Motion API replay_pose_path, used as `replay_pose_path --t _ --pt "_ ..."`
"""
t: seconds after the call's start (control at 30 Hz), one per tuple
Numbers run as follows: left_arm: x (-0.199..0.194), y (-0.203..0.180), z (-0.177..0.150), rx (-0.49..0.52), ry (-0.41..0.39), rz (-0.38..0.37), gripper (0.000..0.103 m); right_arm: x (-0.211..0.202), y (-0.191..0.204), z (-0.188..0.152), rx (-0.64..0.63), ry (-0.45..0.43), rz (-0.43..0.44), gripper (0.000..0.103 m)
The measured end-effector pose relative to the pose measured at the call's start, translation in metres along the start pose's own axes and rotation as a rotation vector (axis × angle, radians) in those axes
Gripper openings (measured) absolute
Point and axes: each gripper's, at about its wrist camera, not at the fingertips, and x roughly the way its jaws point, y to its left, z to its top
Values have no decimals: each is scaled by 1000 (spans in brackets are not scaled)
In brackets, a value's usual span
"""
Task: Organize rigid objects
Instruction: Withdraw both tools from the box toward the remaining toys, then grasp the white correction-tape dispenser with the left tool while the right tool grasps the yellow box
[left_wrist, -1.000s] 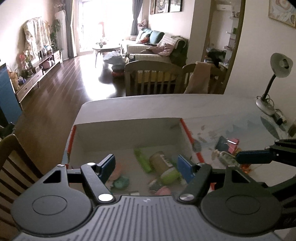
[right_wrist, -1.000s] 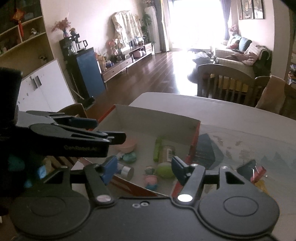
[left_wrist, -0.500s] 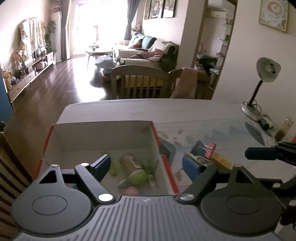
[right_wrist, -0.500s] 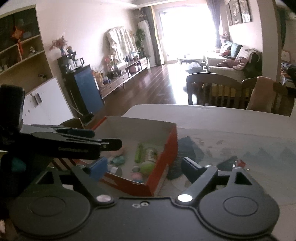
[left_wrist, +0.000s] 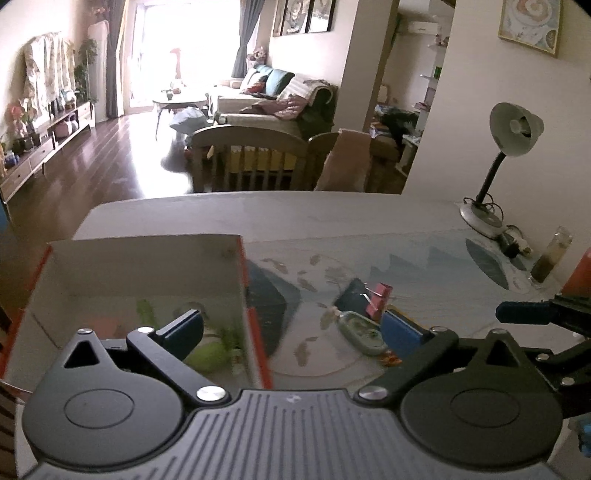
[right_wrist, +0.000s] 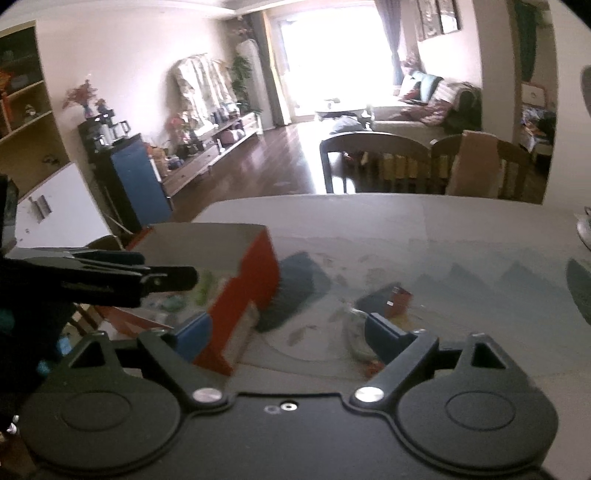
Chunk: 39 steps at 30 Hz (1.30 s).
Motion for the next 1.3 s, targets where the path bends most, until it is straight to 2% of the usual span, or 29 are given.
replay_pose_path --t 0.27,0.63,1.03,1.3 --pt "36 -36 -1 1 27 -22 103 6 -47 -15 23 39 -58 89" --pt "106 -82 -16 5 110 11 103 23 -92 -33 -13 115 -72 84" --pt "175 -104 -29 12 212 72 103 57 -131 -32 -71 176 -75 73" --pt "206 -110 -34 16 258 110 103 77 -154 -19 -55 189 -57 71"
